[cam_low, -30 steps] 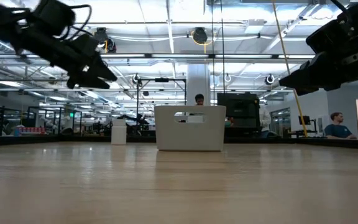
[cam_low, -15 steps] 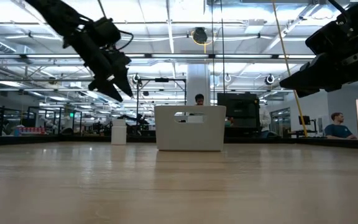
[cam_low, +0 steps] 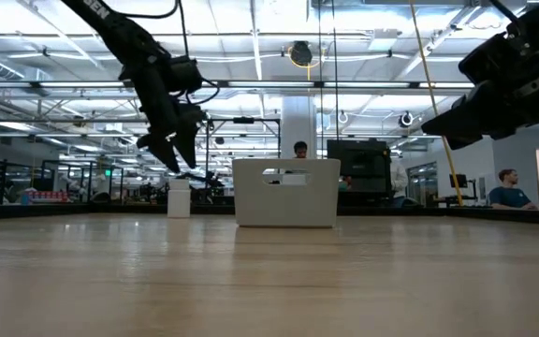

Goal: Pick and place pill bottles into a basket
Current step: Put the white pill bottle into the gray bin

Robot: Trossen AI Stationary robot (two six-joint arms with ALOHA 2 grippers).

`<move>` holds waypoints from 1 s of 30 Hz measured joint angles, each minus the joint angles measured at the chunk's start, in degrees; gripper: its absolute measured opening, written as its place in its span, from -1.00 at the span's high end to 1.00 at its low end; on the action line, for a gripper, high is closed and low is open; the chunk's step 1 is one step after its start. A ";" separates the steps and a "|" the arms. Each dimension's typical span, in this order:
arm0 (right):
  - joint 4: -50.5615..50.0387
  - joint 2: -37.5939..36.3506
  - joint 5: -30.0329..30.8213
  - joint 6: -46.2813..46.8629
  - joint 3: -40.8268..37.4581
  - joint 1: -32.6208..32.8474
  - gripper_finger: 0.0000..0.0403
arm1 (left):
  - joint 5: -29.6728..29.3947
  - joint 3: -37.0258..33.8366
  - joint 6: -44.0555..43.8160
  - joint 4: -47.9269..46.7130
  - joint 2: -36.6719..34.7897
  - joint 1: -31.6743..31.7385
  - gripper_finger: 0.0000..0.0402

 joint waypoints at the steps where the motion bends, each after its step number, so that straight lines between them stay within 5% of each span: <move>1: -0.31 0.01 0.00 0.00 0.00 0.00 0.98 | 0.25 0.00 0.14 -0.01 0.00 -0.01 -0.39; 30: -3.77 0.00 -1.51 2.38 -0.02 0.02 0.98 | -2.07 0.00 -0.19 -4.20 -0.07 -3.54 -0.39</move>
